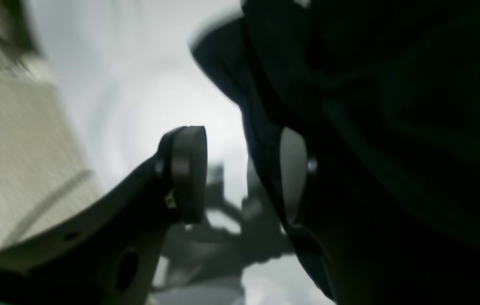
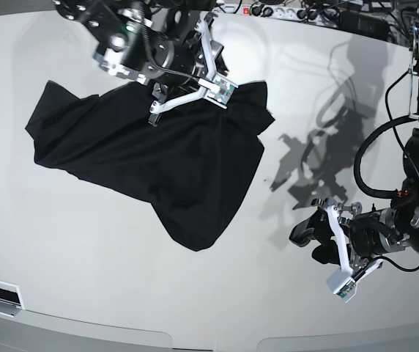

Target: Layout the t-shirt on the table in an organized manner, then fold the t-shirt properly

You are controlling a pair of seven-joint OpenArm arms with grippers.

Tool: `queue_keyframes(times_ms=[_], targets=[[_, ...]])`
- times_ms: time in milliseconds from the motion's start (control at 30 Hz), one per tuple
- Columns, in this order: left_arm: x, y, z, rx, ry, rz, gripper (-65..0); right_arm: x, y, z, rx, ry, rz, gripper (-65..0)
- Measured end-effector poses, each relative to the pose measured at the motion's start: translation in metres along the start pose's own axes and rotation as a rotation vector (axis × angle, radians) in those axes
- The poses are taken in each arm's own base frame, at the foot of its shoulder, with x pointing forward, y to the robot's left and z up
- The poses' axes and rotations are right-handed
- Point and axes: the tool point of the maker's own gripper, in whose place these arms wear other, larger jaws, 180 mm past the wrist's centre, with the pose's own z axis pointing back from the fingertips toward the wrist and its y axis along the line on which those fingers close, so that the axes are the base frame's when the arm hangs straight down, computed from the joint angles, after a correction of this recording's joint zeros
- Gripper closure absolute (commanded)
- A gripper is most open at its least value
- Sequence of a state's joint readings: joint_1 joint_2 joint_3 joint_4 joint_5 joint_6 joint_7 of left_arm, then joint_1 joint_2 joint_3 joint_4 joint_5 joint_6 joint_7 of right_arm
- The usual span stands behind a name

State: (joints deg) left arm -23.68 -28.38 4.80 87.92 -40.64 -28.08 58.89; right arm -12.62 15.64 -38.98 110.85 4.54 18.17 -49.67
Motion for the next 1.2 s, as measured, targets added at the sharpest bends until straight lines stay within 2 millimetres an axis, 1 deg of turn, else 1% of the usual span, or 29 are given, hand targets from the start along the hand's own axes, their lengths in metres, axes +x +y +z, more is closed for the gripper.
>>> queue_keyframes(times_ms=[33,200,300,333,367,433,467,567,633,700,800,867,900,933,967,1033,1100,1200], targets=[[0.0,0.0,0.0,0.0,0.0,0.0,-36.6,-0.005,-0.003,-0.007,-0.011,0.022,-0.013,-30.0],[0.001,0.0,0.0,-0.001,-0.007,0.001,-36.6,-0.014,-0.007,-0.041,0.008,0.082,-0.038,-30.0],[0.001,0.0,0.0,-0.001,-0.007,0.001,-36.6,-0.027,-0.02,-0.057,-0.053,0.151,-0.05,-29.1],[0.001,0.0,0.0,0.0,-0.007,0.0,-36.6,-0.028,-0.026,-0.059,-0.076,0.161,-0.056,-25.5],[0.001,0.0,0.0,-0.001,-0.008,0.001,-36.6,-0.027,-0.032,-0.06,-0.091,0.162,-0.045,-19.7],[0.002,0.0,0.0,-0.001,-0.01,0.001,-36.6,-0.026,-0.039,-0.059,-0.115,0.171,-0.001,-2.2],[0.001,0.0,0.0,-0.001,-0.01,0.001,-36.6,-0.027,-0.04,-0.059,-0.107,0.175,0.026,0.0],[-0.001,-0.002,-0.001,-0.004,-0.006,0.004,-36.6,-0.031,-0.038,-0.057,-0.09,0.213,0.062,0.0],[-0.004,-0.003,-0.002,-0.007,-0.005,0.008,-36.6,-0.031,-0.04,-0.049,-0.09,0.251,0.071,0.0],[-0.005,-0.005,-0.002,-0.014,-0.002,-0.001,-36.6,-0.018,-0.051,-0.034,-0.136,0.249,0.084,0.0],[-0.006,-0.005,-0.002,-0.016,0.0,-0.001,-36.6,0.012,-0.065,-0.004,-0.199,0.17,0.134,0.0],[-0.012,-0.008,-0.003,-0.023,0.006,0.006,-36.6,0.025,-0.074,0.02,-0.25,0.125,0.169,0.0],[-0.016,-0.011,-0.004,-0.029,0.011,0.013,-36.6,0.028,-0.081,0.03,-0.289,0.102,0.169,0.0],[-0.025,-0.015,-0.006,-0.038,0.029,0.022,-36.6,0.027,-0.091,0.04,-0.336,0.092,0.164,0.0],[-0.034,-0.019,-0.007,-0.049,0.046,0.033,-36.6,0.023,-0.103,0.049,-0.383,0.099,0.15,0.0],[-0.051,-0.03,-0.011,-0.074,0.075,0.058,-36.6,0.008,-0.126,0.065,-0.465,0.133,0.112,0.0],[-0.064,-0.039,-0.012,-0.101,0.1,0.082,-36.6,-0.004,-0.152,0.082,-0.559,0.155,0.051,0.0],[-0.068,-0.061,-0.01,-0.214,0.096,0.08,-36.6,-0.016,-0.187,0.106,-0.671,0.155,-0.056,0.0]])
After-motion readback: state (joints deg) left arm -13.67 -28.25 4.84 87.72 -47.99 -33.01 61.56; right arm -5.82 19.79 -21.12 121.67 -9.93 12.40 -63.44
